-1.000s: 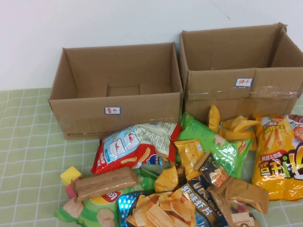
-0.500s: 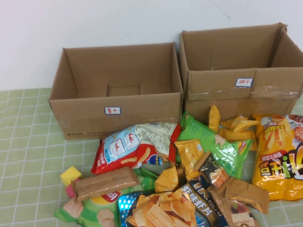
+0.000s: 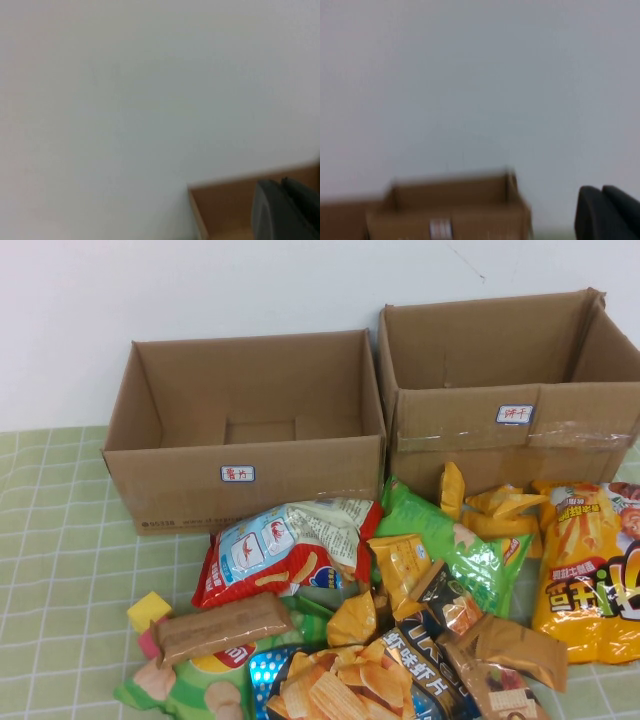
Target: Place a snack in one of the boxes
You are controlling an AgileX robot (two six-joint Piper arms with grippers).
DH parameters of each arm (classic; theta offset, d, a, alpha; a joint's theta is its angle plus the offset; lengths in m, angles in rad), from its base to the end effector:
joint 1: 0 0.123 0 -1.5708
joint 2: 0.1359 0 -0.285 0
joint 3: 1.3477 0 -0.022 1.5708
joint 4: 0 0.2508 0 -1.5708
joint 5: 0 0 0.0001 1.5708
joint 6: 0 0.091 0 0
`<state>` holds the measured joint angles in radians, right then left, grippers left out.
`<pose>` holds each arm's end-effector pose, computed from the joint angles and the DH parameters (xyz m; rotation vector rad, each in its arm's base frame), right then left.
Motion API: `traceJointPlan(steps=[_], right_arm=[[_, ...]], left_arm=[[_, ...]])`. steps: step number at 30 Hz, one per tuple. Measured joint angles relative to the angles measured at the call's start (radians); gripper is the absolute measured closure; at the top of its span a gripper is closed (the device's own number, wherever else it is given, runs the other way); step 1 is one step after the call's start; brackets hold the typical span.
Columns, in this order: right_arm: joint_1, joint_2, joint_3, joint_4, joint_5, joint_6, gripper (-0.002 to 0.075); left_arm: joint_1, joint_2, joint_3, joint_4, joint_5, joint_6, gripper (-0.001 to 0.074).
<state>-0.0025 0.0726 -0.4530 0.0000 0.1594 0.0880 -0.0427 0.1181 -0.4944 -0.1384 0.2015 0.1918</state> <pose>0.0219 -0.0001 0.3422 0.0571 1.2616 0.0738 0.0264 -0.0037 0.3501 0.0881 1.3041 -0.0066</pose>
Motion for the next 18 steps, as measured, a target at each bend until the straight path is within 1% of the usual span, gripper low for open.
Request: traceJointPlan(steps=[3,5,9,12,16,18], right_arm=[[0.000,0.077,-0.002,0.000,0.192,-0.026,0.0728],[0.000,0.128,-0.002,-0.007,0.288,-0.040,0.0728],[0.000,0.257,-0.002,-0.010,0.408,-0.049,0.0728],[0.000,0.377,-0.002,-0.014,0.443,-0.049,0.0728],[0.000,0.554,-0.002,-0.015,0.423,-0.050,0.0724],[0.000,0.645,-0.005,-0.015,0.377,-0.061,0.0685]], left_arm=[[0.000,0.052,-0.004,0.000,0.158,0.019,0.0737],[0.000,0.083,-0.004,0.004,0.261,0.026,0.0737],[0.000,0.121,-0.004,0.018,0.414,0.028,0.0737],[0.000,0.130,-0.004,0.047,0.464,0.032,0.0737],[0.000,0.129,-0.004,0.063,0.473,0.032,0.0737],[0.000,0.129,-0.004,0.065,0.480,0.032,0.0737]])
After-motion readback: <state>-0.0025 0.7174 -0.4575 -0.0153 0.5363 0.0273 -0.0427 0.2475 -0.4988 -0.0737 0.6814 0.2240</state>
